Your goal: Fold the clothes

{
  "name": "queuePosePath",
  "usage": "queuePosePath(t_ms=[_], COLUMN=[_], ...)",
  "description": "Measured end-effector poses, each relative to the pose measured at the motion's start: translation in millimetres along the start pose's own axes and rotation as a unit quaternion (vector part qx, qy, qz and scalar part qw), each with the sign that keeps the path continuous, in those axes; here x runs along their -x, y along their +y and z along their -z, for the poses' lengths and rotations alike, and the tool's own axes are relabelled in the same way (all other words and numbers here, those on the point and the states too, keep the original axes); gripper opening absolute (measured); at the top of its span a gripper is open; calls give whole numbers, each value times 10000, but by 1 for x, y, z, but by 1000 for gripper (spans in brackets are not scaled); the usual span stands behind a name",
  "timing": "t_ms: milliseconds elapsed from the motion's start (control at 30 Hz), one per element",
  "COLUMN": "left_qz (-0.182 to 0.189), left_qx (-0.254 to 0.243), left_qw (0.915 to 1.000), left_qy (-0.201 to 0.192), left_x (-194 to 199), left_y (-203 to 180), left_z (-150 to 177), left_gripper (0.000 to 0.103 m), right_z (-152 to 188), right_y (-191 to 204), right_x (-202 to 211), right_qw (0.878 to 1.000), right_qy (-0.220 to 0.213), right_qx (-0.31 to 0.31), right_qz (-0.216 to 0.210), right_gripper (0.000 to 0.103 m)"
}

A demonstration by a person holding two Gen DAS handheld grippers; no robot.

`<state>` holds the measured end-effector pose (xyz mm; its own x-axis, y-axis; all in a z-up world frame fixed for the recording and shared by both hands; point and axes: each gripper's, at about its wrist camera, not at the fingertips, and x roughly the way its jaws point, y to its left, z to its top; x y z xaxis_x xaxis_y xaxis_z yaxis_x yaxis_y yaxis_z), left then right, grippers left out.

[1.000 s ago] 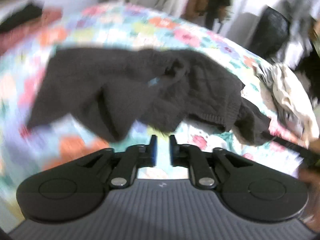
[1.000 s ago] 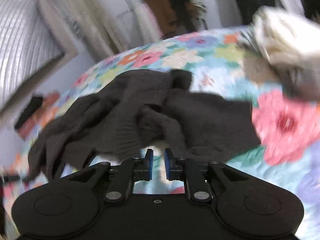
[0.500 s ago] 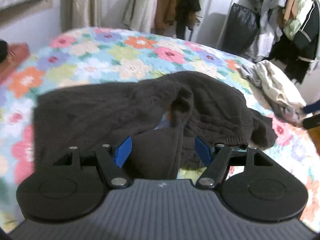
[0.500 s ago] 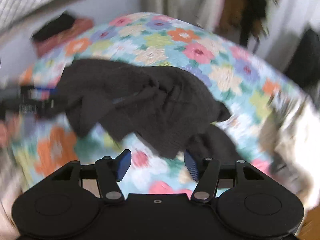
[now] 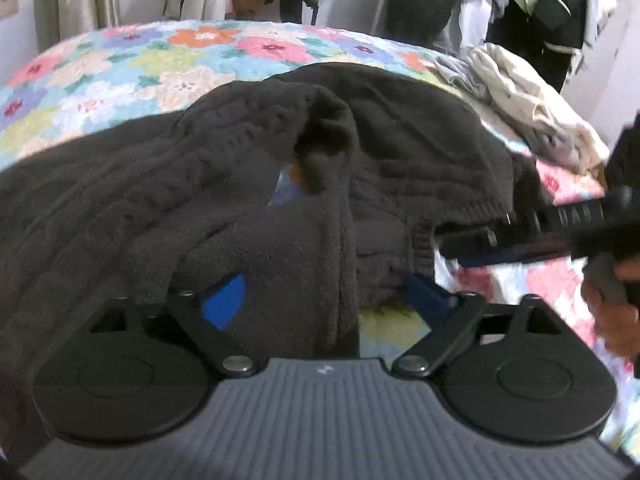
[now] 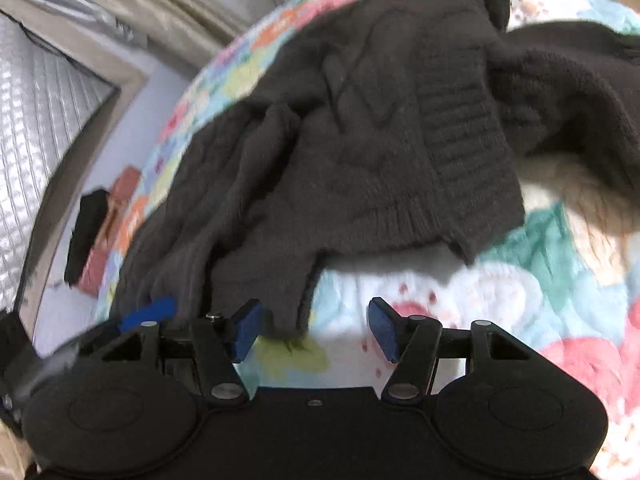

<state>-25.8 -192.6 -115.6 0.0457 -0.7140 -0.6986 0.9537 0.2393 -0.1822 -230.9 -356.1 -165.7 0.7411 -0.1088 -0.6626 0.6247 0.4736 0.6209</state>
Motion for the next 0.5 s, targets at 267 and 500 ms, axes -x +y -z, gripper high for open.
queuePosePath(t_ms=[267,500], left_qz=[-324,447], left_qx=[661,1664], left_qw=[9973,9850], left_qy=[-42,-38], left_x=[-16,-10], left_y=[19,52], left_z=[-4,-1], left_gripper=[31,9], right_z=[-14,-27], right_y=[-12,-20], right_x=[-12,-6], right_qw=[9957,9854], right_qy=[-671,-1164], right_qx=[-279,176], right_qz=[577,1230], right_gripper=[73,30])
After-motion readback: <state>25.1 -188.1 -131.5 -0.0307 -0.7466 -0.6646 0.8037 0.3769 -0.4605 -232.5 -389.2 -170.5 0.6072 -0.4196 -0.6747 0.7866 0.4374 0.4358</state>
